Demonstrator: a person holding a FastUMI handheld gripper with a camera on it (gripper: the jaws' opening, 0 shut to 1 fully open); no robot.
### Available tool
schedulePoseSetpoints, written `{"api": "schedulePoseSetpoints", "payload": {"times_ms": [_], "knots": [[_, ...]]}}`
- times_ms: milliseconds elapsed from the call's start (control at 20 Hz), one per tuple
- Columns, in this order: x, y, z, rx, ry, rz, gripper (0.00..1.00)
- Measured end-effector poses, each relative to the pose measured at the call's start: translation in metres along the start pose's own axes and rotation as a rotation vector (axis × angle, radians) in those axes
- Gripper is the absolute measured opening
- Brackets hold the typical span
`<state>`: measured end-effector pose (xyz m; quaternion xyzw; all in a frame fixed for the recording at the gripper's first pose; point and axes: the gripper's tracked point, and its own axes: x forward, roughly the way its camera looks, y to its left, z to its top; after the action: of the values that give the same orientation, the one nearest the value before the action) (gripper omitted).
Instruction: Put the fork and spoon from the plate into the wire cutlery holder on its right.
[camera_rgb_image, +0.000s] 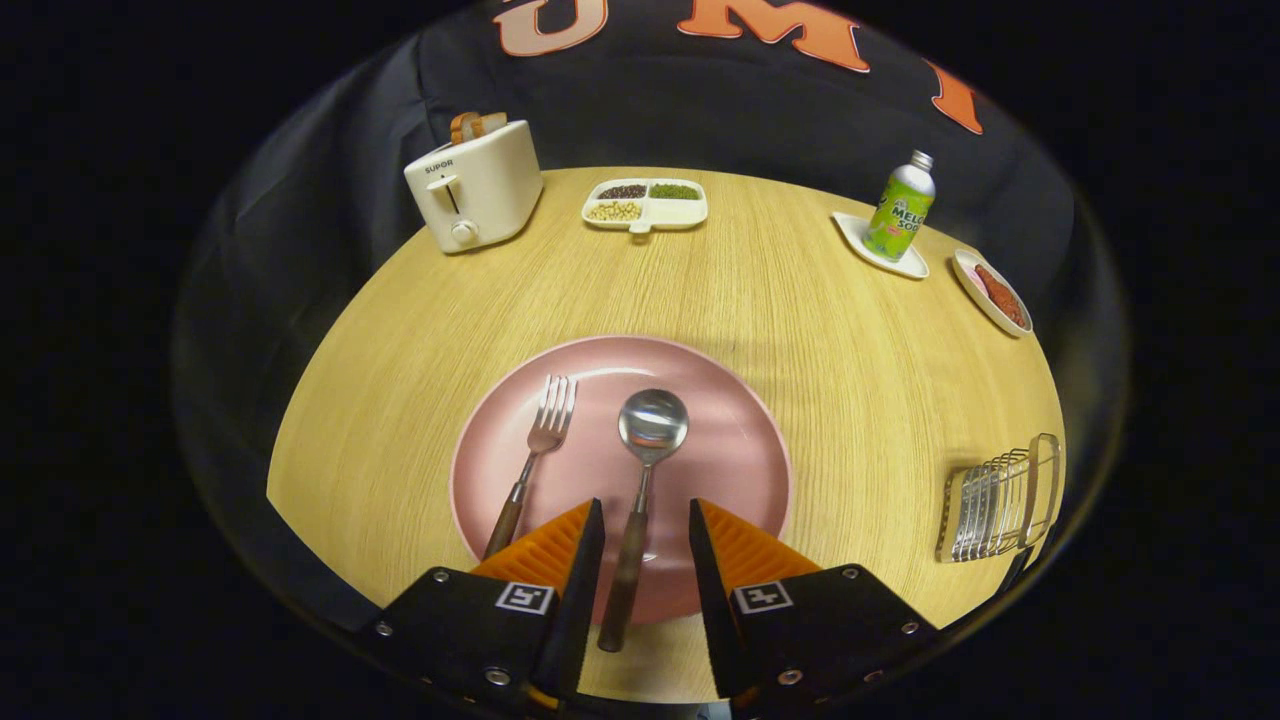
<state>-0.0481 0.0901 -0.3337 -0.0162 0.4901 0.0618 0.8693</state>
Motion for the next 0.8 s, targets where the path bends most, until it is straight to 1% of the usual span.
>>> {"api": "schedulePoseSetpoints", "payload": {"times_ms": [50,200,250,300,350,400,450,500,550,650,800], "knots": [[0.003,-0.001,-0.003,0.001,0.022,-0.006,0.45],[0.011,0.0,-0.008,0.009,0.073,-0.004,0.38],[0.013,0.002,-0.01,0.015,0.089,-0.002,0.32],[0.014,0.002,-0.011,0.016,0.101,-0.001,0.3],[0.016,0.001,-0.012,0.017,0.111,-0.011,0.23],[0.018,0.0,-0.015,0.017,0.124,-0.019,0.21],[0.019,-0.001,-0.018,0.015,0.141,-0.025,0.16],[0.019,-0.001,-0.02,0.014,0.152,-0.025,0.15],[0.02,-0.001,-0.019,0.018,0.149,-0.028,0.12],[0.017,-0.001,-0.018,0.044,0.151,-0.015,0.09],[0.008,-0.004,-0.004,0.07,0.088,0.015,0.08]]}}
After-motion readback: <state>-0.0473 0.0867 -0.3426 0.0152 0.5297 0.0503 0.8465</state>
